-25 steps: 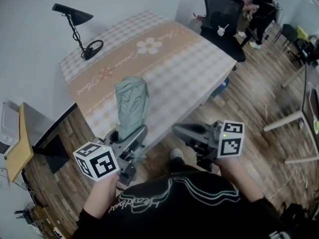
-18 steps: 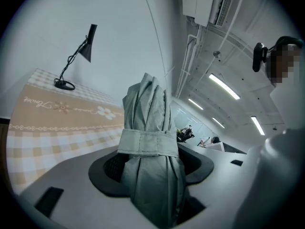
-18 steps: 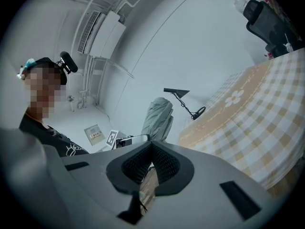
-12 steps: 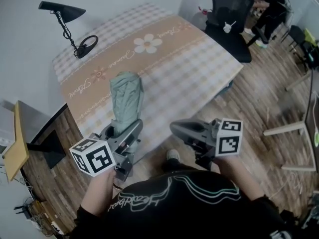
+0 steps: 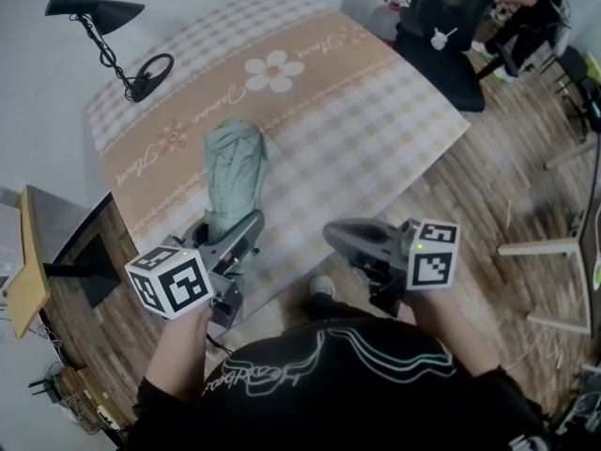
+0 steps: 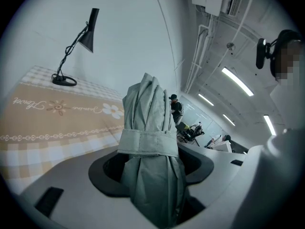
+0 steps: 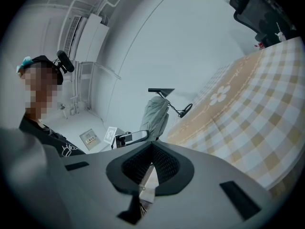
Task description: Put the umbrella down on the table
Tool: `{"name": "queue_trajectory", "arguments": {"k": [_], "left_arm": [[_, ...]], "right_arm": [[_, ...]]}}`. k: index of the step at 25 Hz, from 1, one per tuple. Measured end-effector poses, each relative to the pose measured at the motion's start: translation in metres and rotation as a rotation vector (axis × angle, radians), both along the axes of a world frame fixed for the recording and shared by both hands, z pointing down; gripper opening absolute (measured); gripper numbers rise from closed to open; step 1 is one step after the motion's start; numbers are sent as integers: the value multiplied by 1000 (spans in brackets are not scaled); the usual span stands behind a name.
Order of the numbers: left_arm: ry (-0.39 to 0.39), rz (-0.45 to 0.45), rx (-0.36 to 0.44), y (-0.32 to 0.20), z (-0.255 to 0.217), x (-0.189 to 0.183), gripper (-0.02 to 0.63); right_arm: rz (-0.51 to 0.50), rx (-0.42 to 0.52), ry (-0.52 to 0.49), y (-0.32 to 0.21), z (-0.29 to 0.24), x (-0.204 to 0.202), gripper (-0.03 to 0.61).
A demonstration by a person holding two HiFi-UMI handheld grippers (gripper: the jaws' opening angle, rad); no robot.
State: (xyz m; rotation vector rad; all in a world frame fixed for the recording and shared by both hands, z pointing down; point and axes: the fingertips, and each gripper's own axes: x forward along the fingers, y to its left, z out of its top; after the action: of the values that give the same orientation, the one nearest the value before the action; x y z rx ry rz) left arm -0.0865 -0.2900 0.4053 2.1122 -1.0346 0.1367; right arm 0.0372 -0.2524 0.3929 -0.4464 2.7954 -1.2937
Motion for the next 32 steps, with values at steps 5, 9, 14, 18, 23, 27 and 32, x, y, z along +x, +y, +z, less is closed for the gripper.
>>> {"name": "queue_trajectory", "arguments": {"k": [5,9,14,18,23,27,32], "left_arm": [[-99,1,-15,-16,22,3,266],[-166,7,-27,-25,41,6,267],[-246,-7,-46,-51,65,-1,266],[-342,-13,-55,-58,87,-3,267],[-405,-13,-84,-68,112,-5,265],[-456,-19,-105,-76,134,-6,265],[-543,-14,-134,-80,164,-8,265]], "right_arm": [[22,-27,6,-15,15,14,11],[29,-51,14,-20,26,23,11],[32,-83,22,-42,38,24,11],[31,-96,27,-50,45,28,11],[23,-133,34,-57,58,29,11],[15,-151,40,-63,69,30,11],[-8,-186,42,-70,79,30,11]]}}
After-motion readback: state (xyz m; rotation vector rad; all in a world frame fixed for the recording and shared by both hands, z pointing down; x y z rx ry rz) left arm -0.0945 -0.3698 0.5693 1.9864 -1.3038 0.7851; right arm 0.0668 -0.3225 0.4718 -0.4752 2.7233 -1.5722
